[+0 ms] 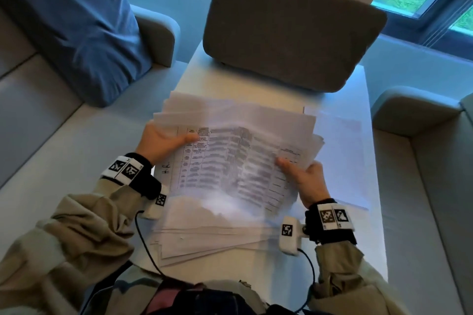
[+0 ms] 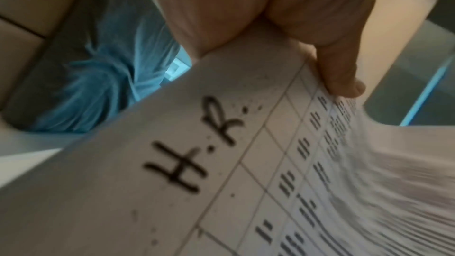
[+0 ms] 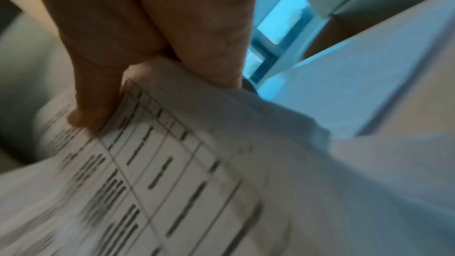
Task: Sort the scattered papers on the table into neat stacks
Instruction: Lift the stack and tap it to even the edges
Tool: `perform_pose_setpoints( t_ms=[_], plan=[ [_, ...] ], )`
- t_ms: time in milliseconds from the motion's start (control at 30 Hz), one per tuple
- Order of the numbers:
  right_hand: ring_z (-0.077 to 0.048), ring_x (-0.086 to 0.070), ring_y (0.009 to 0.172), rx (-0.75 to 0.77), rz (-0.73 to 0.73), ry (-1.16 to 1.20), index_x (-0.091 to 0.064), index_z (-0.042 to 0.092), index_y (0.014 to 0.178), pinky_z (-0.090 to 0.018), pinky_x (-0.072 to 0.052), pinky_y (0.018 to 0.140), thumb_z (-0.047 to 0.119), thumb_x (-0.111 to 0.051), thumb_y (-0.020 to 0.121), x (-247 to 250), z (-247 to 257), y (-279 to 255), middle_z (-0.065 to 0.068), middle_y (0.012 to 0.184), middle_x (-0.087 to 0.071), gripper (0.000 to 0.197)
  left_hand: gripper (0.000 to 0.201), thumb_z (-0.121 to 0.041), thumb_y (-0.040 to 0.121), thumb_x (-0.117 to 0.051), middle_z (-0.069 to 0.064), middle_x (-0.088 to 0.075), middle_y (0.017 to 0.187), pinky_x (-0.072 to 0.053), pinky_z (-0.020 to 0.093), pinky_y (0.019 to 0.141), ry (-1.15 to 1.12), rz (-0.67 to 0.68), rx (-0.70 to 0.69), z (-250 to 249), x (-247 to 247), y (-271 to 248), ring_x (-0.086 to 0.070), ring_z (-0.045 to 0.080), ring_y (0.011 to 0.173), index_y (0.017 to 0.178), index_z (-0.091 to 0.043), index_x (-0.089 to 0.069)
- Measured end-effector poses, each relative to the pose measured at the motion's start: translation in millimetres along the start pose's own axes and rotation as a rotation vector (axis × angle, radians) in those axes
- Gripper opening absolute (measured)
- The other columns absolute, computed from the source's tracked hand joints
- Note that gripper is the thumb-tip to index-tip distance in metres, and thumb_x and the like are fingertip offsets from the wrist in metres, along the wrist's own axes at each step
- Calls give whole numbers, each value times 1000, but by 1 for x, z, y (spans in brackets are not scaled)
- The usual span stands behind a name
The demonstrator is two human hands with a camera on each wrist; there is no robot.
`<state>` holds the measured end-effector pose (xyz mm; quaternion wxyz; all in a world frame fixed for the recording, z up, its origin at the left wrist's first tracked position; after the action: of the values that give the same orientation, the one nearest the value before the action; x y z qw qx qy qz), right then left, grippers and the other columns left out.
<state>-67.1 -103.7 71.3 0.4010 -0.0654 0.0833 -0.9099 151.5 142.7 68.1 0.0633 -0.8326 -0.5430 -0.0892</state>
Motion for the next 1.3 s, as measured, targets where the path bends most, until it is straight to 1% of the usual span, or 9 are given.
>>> perform_pose_setpoints(
  t_ms=[233, 367, 500, 667, 767, 900, 1033, 1167, 1300],
  plan=[
    [-6, -69, 74, 153, -136, 51, -68, 14, 89, -25, -55, 68, 12, -81, 67, 14, 26, 13, 0, 85, -72, 25, 29, 2, 54, -83, -15, -72, 68, -54, 15, 61, -211, -41, -86, -17, 16, 4, -66, -1, 63, 71, -18, -71],
    [-19, -71, 79, 89, -96, 47, -72, 14, 83, -34, -58, 71, 42, -93, 36, 5, 17, 14, -3, 82, -75, 59, 33, -24, 40, -92, -10, -73, 71, -56, 19, 65, -158, 36, -74, -8, 8, 0, -67, 3, 67, 69, -24, -76],
    [-19, -68, 93, 117, -130, -35, -67, 17, 106, -45, -55, 88, 23, -91, 55, 1, 22, 17, -4, 100, -72, 57, 27, -15, 49, -90, -14, -72, 71, -55, 19, 63, -101, 17, -108, -24, 0, 1, -68, 2, 66, 69, -17, -73],
    [-13, -46, 127, 713, -208, -688, -38, 19, 141, -36, -35, 107, 57, -81, 58, -5, 79, 7, 3, 138, -48, 101, 22, -19, 60, -85, -4, -72, 67, -50, 21, 57, 94, 103, -413, -85, -14, -7, -62, 5, 59, 74, -5, -74],
    [-5, -56, 106, 771, 160, -876, -60, 29, 122, -39, -42, 95, 60, -73, 64, -50, 98, -4, 16, 116, -61, 66, 15, -17, 66, -85, 1, -72, 71, -49, 17, 57, 176, 212, -623, -129, -32, -24, -64, 3, 59, 76, -11, -76],
    [1, -45, 49, 749, 186, -745, -65, 35, 80, -25, -39, 50, 28, -70, 83, -65, 107, -9, 20, 52, -54, 9, 18, -23, 65, -85, 3, -71, 65, -50, 23, 58, 236, 293, -638, -153, -39, -27, -61, 10, 55, 72, -10, -76],
    [-11, -37, 47, 688, 162, -508, -61, 10, 58, -32, -32, 46, 26, -71, 79, -43, 111, -11, -1, 49, -46, 28, 41, -38, 51, -90, -11, -43, 40, -27, 11, 42, 423, 294, -475, -133, -20, -11, -33, -2, 41, 43, -22, -54],
    [-14, -49, 56, 550, 84, -316, -63, 1, 58, -39, -40, 46, 26, -76, 76, -20, 108, -12, -25, 60, -59, 33, 47, -55, 42, -81, 2, -68, 64, -43, 21, 55, 271, 309, -301, -113, 1, -5, -44, 2, 57, 72, -18, -75],
    [-9, -67, 63, 406, 38, -79, -74, 17, 66, -26, -53, 57, 12, -74, 77, -8, 100, -10, 5, 68, -72, 12, 54, -34, 38, -90, -8, -72, 73, -56, 27, 67, -85, 153, -252, -113, 5, -5, -61, 3, 65, 82, -8, -72]
  ],
)
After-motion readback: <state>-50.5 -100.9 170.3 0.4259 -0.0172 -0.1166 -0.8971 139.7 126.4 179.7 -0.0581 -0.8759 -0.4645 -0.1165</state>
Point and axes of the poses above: each hand's wrist, its own y-axis towards the middle knuckle, its own x-axis out of the back of the hand, z = x × y, the point moved 4 cm from there along y, towards the middle knuckle
